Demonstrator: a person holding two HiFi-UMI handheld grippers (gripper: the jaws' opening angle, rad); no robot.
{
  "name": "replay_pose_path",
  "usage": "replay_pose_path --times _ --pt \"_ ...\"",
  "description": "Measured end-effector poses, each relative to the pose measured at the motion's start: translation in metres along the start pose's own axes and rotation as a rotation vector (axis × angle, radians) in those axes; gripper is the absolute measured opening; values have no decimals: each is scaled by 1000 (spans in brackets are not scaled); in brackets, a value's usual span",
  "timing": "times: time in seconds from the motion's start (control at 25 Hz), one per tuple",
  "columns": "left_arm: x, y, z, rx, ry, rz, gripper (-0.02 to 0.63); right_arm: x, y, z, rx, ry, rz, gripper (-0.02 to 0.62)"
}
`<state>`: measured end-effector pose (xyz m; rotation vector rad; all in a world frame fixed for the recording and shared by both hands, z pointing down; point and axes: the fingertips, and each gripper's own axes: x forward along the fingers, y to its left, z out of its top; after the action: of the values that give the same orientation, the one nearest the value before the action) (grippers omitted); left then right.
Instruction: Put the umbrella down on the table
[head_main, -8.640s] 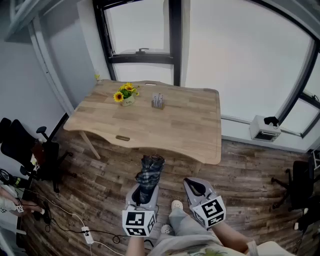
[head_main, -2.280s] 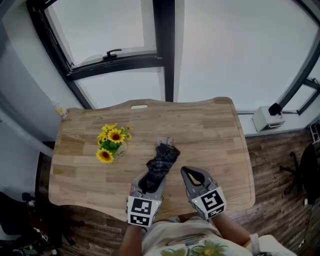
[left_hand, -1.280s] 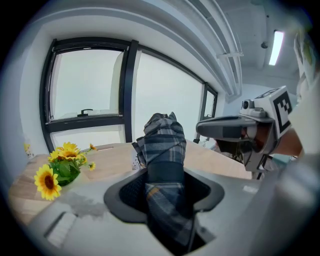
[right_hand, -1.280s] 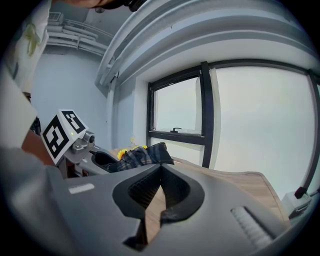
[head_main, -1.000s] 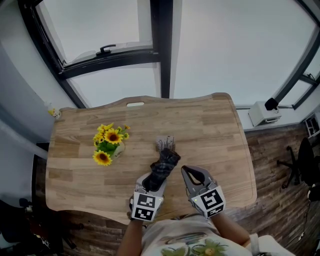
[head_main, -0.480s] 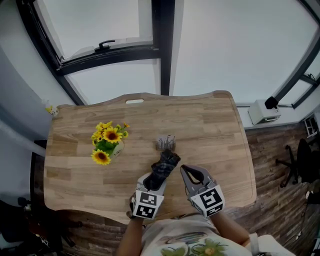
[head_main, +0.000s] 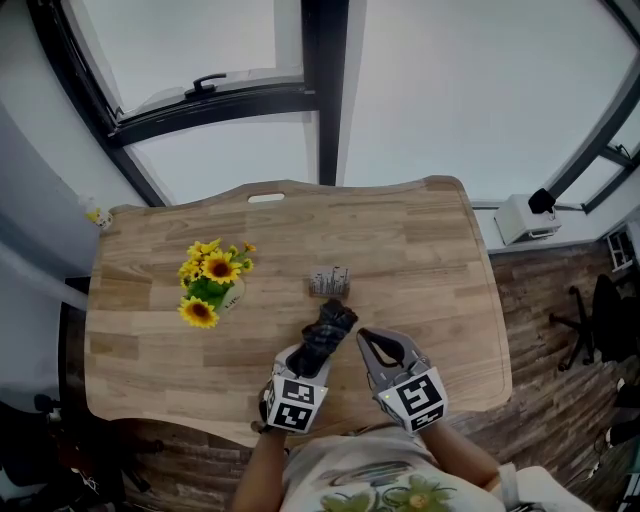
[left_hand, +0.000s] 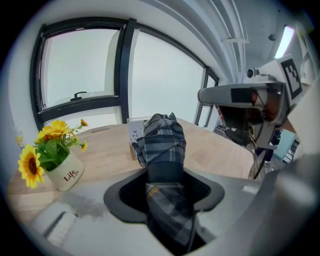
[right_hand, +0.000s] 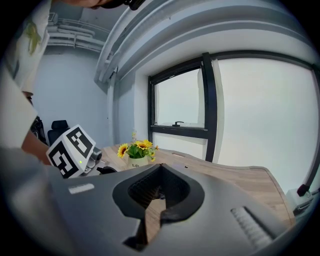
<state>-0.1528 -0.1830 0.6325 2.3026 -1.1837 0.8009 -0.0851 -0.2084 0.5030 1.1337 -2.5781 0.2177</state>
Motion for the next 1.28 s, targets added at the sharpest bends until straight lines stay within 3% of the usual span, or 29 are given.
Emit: replay_pose_path --times 1.28 --pt "41 -7 -64 -16 212 -49 213 -1 -7 -10 -3 26 -19 -2"
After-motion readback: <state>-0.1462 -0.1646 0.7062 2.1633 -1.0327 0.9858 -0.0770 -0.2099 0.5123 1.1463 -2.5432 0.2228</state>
